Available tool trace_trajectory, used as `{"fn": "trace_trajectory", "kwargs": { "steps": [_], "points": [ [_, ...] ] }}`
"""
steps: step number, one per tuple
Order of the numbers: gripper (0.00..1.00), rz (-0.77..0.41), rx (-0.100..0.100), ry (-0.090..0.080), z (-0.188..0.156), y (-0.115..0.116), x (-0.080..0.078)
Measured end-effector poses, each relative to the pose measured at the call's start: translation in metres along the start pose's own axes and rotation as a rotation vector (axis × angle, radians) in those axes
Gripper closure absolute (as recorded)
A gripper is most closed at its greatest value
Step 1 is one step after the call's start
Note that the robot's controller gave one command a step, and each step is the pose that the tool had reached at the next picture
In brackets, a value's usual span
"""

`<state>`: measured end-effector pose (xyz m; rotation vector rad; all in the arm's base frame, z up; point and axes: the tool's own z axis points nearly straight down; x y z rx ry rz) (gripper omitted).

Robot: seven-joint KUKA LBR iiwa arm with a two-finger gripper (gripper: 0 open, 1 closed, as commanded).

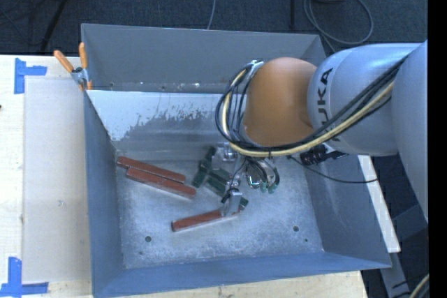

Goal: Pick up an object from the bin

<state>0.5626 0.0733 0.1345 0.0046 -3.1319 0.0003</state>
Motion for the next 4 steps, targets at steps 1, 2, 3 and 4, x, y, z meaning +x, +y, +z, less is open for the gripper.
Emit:
{"fn": "trace_trajectory", "kwargs": {
  "steps": [1, 2, 3, 4],
  "points": [
    [0.00, 0.002, -0.001, -0.008, -0.004, 0.000, -0.002],
    [0.00, -0.009, -0.001, -0.012, 0.058, -0.002, 0.026],
    [0.00, -0.015, -0.003, -0.032, 0.080, -0.002, 0.028],
    [0.00, -0.061, 0.001, -0.016, 0.065, 0.018, 0.048]
  ]
}}
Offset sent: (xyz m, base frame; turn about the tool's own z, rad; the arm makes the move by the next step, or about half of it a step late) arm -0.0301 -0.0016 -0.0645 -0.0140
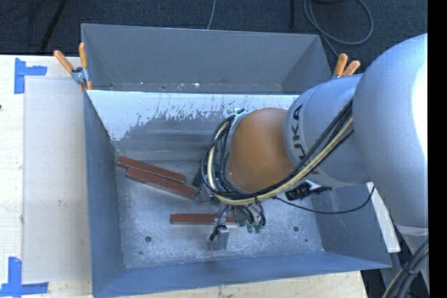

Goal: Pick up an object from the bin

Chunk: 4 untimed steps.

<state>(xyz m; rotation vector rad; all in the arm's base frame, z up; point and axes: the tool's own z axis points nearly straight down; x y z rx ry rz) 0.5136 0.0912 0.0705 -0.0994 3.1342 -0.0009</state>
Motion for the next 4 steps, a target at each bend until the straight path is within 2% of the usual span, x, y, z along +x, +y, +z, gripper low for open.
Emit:
{"fn": "trace_trajectory", "kwargs": {
  "steps": [1, 2, 4],
  "points": [
    [0.00, 0.019, -0.001, 0.003, 0.000, 0.011, 0.006],
    [1.00, 0.002, -0.002, 0.006, 0.000, 0.001, 0.000],
    [1.00, 0.003, -0.002, 0.008, -0.003, 0.001, 0.001]
  ]
}}
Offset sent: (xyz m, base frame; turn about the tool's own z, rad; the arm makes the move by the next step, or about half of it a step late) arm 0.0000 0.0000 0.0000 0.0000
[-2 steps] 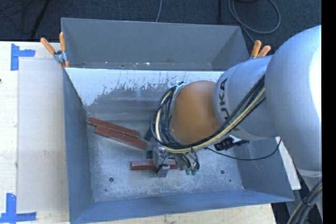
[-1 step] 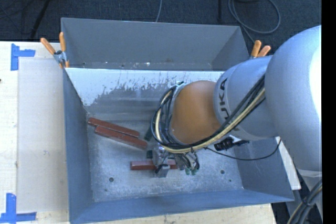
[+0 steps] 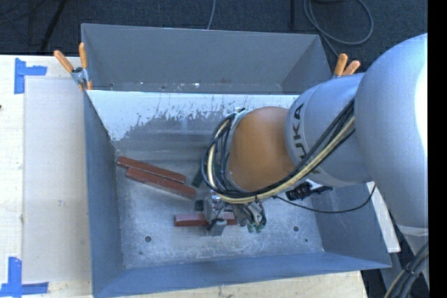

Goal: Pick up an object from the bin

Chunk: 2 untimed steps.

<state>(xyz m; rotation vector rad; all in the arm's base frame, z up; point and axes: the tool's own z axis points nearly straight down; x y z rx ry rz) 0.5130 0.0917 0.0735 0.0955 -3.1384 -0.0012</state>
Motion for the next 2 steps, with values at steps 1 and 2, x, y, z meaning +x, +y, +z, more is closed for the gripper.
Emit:
{"fn": "trace_trajectory", "kwargs": {
  "steps": [1, 2],
  "points": [
    [1.00, 0.001, 0.001, 0.002, -0.011, 0.000, 0.001],
    [1.00, 0.001, 0.001, 0.005, -0.024, 0.000, 0.001]
  ]
}}
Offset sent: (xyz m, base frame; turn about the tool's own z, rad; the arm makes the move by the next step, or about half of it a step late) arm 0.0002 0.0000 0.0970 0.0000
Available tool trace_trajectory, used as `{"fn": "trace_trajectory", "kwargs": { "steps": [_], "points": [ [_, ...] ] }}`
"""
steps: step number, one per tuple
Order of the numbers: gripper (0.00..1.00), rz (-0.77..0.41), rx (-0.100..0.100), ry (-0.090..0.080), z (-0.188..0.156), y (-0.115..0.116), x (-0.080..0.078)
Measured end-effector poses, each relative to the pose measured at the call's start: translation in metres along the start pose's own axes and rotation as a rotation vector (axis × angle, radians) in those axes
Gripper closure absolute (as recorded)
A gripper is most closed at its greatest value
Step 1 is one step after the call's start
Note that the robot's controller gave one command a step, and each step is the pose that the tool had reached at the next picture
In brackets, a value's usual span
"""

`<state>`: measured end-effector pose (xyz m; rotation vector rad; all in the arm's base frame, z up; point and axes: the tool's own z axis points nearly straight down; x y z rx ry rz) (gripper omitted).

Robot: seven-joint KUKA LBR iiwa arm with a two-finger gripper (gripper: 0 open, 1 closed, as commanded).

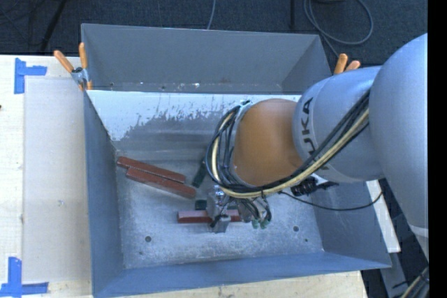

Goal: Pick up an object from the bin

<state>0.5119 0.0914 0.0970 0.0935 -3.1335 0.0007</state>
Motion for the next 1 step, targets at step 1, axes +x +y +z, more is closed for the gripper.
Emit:
{"fn": "trace_trajectory", "kwargs": {
  "steps": [1],
  "points": [
    [1.00, 0.001, 0.000, -0.001, -0.0300, 0.0000, 0.0001]
  ]
}}
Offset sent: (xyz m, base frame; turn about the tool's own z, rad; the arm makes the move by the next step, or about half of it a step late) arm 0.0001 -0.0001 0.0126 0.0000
